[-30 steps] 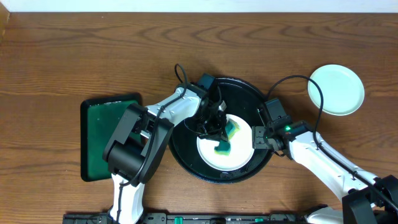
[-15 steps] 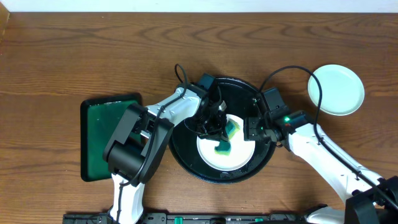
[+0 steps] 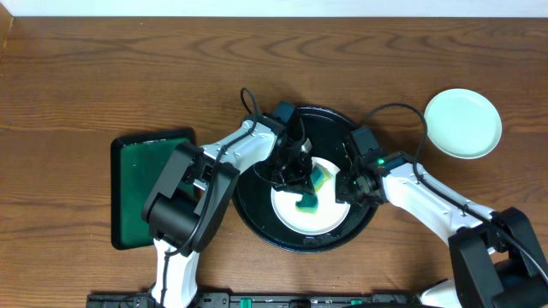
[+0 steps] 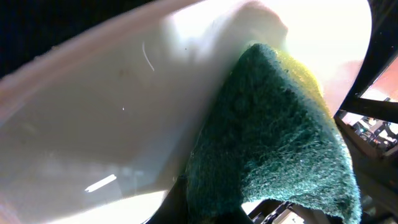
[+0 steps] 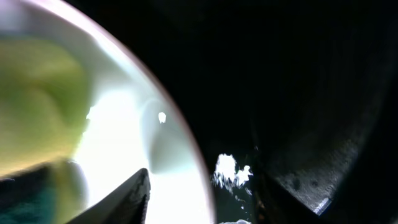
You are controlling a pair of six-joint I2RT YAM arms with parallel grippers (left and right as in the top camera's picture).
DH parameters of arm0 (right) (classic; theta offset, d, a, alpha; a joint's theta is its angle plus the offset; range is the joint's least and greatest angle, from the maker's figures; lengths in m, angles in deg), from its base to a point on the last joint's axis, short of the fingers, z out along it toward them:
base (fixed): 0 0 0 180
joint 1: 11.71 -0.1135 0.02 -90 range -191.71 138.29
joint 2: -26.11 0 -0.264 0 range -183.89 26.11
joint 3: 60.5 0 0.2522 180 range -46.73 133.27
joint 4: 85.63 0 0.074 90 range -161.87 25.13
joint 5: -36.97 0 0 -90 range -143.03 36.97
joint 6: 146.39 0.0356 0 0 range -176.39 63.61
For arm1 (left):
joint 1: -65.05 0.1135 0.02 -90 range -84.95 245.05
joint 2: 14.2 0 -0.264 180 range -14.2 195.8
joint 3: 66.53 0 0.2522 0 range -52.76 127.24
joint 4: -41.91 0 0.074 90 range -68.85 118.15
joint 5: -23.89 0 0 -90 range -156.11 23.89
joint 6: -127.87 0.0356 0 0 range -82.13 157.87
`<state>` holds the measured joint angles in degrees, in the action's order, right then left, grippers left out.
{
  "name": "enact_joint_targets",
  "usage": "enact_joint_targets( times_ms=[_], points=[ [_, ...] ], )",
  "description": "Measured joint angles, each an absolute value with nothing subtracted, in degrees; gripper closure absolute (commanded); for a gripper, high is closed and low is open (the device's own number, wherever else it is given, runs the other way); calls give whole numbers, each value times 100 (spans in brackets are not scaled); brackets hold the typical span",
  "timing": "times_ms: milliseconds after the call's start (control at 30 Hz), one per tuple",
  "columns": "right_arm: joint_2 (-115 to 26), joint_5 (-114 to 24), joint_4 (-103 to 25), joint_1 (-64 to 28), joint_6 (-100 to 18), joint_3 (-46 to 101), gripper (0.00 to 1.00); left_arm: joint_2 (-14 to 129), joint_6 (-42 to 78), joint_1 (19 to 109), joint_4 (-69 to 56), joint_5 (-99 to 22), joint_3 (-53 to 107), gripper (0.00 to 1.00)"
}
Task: Clean dirty plates on tray and stack at the side
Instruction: 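Keep scrubbing the white plate with the sponge while right gripper holds its rim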
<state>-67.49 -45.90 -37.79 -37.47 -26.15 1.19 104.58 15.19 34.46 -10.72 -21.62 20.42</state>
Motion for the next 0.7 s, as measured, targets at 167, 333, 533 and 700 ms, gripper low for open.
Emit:
enact_joint_targets(
  times_ms=[167,333,533,700],
  points=[
    [-6876,-4668,-3888,-3777,-2569,165,99,10458,1517,3448,-1068,-2167,2042,93],
    [-6878,-4675,-3936,-3812,-2562,162,99,10458,1519,3461,-1070,-2243,2042,93],
    [-6889,-4649,-4002,-3860,-2556,162,99,10375,1519,3450,-1145,-2565,2045,93],
    [-6939,-4424,-4152,-3932,-2538,165,99,10073,1519,3385,-1433,-3424,2045,93]
  ],
)
